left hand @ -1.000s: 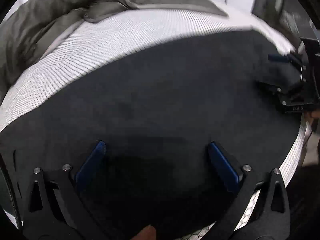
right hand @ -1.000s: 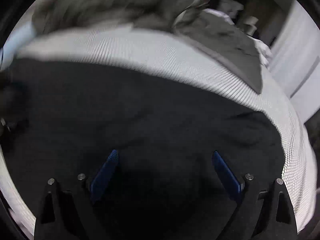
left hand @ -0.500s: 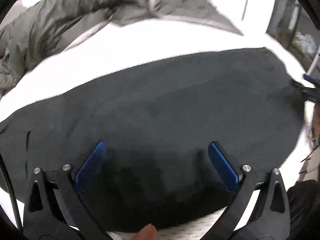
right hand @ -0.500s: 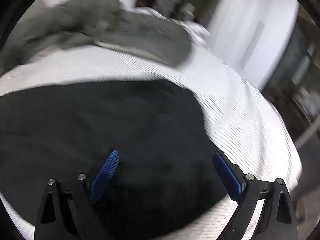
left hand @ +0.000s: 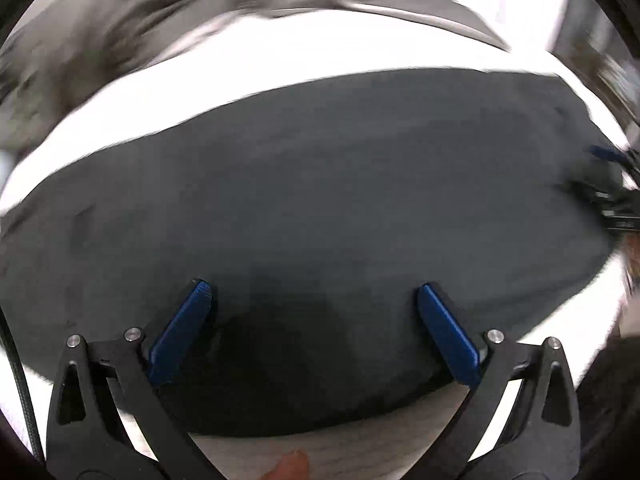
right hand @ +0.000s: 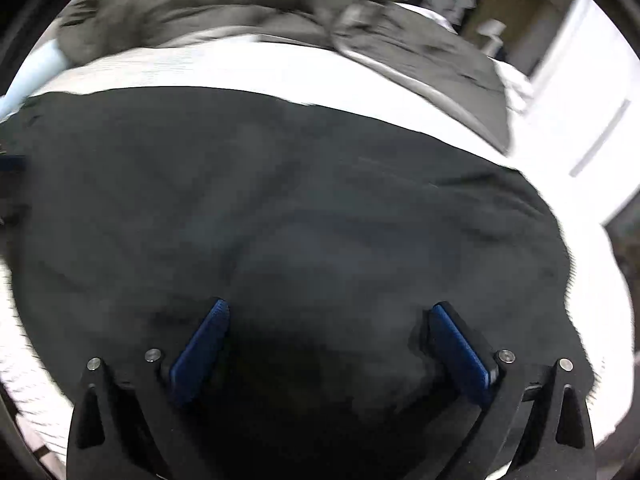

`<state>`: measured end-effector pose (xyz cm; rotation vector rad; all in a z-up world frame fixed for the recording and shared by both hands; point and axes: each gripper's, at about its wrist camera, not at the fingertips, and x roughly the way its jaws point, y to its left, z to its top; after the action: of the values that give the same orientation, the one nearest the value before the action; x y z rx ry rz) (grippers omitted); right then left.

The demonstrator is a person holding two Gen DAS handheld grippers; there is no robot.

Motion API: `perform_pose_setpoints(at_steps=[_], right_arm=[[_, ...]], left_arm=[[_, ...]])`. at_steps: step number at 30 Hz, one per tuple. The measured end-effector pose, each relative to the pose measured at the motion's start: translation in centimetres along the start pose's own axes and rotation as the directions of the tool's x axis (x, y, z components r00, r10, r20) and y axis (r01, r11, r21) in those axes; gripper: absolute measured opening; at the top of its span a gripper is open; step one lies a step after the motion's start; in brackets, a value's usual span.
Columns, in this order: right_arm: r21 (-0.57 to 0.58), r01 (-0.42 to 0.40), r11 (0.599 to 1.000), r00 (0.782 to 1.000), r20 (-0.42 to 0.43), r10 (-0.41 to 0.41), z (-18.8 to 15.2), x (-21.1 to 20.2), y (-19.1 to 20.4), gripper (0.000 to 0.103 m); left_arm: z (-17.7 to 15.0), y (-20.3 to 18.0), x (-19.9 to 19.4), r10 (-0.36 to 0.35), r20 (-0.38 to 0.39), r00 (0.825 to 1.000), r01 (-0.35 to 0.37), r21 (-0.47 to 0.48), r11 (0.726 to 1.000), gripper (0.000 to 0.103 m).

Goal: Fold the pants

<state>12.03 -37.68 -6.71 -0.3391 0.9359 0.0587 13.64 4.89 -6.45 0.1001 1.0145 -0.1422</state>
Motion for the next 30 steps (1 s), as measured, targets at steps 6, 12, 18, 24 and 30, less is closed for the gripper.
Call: perform_pose_setpoints(at_steps=[6, 12, 18, 24, 30], right_arm=[[0.150, 0.095, 0.984, 0.995, -0.032, -0.092, -1.1, -0.1, -5.2, 0.101], [0.082, -0.117, 0.990, 0.988, 0.109, 0.108, 3.5, -1.4, 0.3, 0.101], [-0.169, -0.136, 0.976, 0.986, 0.073, 0.150, 6.7, 1.9, 8.9, 0.100], [0.023, 0.100, 0.995, 0.995, -0.011, -0.100, 4.8, 4.9, -1.1, 0.101], [0.291, 0.157, 0.944, 0.988, -0.047, -0.150, 3.0, 3.9, -8.6, 0.101]], left_arm=[[-1.7, 6.7, -1.9, 0.117, 0.024, 0.993, -0.112, -0.153, 0.982, 0.102], [3.1, 2.2, -1.1, 0.014, 0.049, 0.999, -0.008, -0.114, 0.993, 0.102], [5.6, -4.2, 2.6, 0.035, -0.037, 0.999, -0.035, 0.005, 0.999, 0.103], [4.1, 0.6, 1.4, 0.132, -0.021, 0.991, -0.134, -0.078, 0.988, 0.103], [3.4, 3.4, -0.4, 0.123, -0.001, 0.992, -0.120, -0.204, 0.972, 0.102]])
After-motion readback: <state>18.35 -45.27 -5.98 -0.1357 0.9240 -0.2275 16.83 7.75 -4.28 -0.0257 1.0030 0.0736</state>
